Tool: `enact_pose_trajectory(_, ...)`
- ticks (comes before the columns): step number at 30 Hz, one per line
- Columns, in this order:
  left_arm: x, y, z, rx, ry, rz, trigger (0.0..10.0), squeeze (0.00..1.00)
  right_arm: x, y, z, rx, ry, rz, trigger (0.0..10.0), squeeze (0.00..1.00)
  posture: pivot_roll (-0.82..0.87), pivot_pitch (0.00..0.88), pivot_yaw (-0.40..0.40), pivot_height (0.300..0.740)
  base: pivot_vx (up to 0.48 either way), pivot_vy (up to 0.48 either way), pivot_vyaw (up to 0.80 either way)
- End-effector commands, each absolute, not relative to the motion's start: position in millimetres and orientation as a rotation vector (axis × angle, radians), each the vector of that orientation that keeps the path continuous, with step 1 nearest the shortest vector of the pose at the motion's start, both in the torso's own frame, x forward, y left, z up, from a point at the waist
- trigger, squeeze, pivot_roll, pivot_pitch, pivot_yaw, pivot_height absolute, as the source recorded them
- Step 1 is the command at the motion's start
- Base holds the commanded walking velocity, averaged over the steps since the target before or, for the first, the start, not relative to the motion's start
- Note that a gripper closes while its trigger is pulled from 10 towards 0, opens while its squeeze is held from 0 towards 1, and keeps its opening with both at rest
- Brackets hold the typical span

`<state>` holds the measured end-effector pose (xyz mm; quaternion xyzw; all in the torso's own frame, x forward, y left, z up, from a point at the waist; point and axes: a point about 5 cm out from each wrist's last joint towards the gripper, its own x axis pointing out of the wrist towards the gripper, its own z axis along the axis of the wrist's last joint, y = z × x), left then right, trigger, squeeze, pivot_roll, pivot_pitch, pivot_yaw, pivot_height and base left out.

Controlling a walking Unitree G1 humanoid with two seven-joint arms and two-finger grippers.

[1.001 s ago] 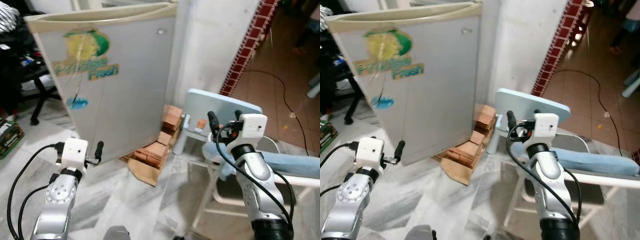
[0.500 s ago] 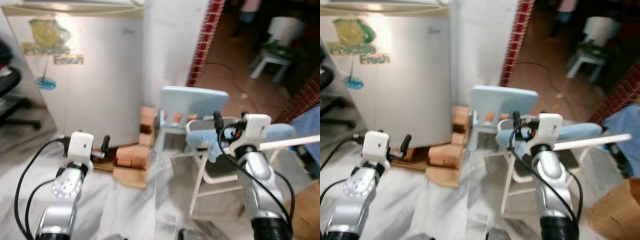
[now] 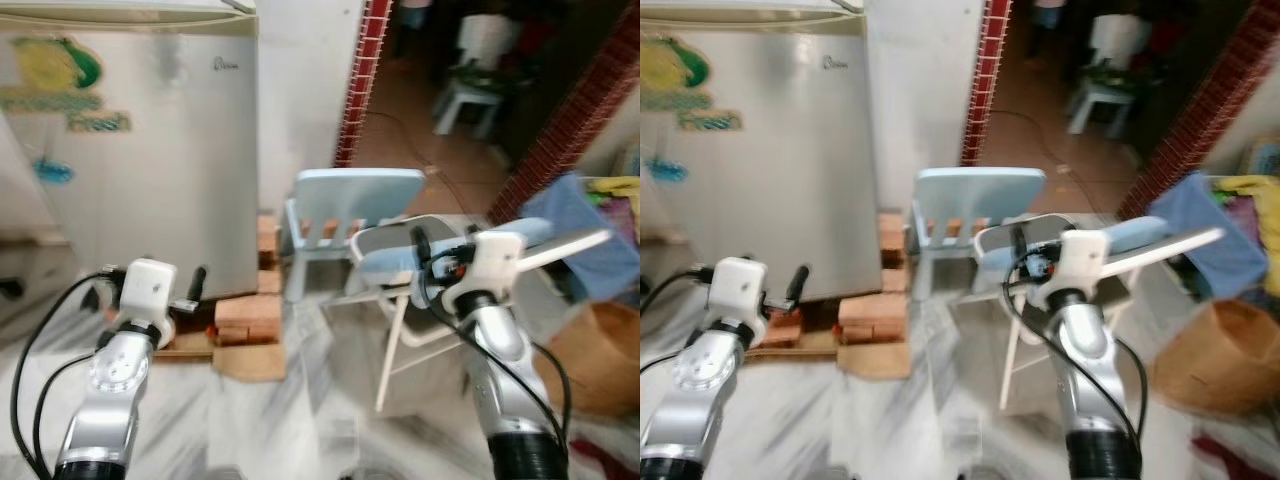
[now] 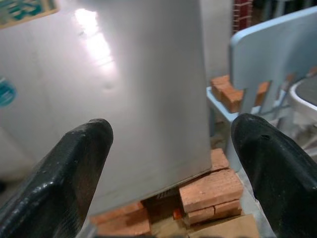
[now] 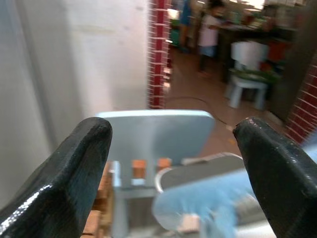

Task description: Restocking fridge

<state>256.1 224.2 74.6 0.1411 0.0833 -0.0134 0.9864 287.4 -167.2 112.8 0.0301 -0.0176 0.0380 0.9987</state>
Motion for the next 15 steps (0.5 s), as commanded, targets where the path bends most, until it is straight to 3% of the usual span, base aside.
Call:
enact_pose_trajectory(1,259.4,209.8,76.1,0.268,0.149,-0.085,10.0,0.0,286.1,-177.0,113.4,0.052,-0.039,0.038,10.0,0.0,0.01,0.0,-0.061,0.74,0.0,0.461,-0.8)
enact_pose_trajectory(15,257.6,208.2,75.5,0.266,0.139,-0.104,10.0,0.0,289.0,-177.0,113.8,0.042,-0.044,0.029,10.0,0.0,0.02,0.0,-0.062,0.74,0.0,0.464,-0.8)
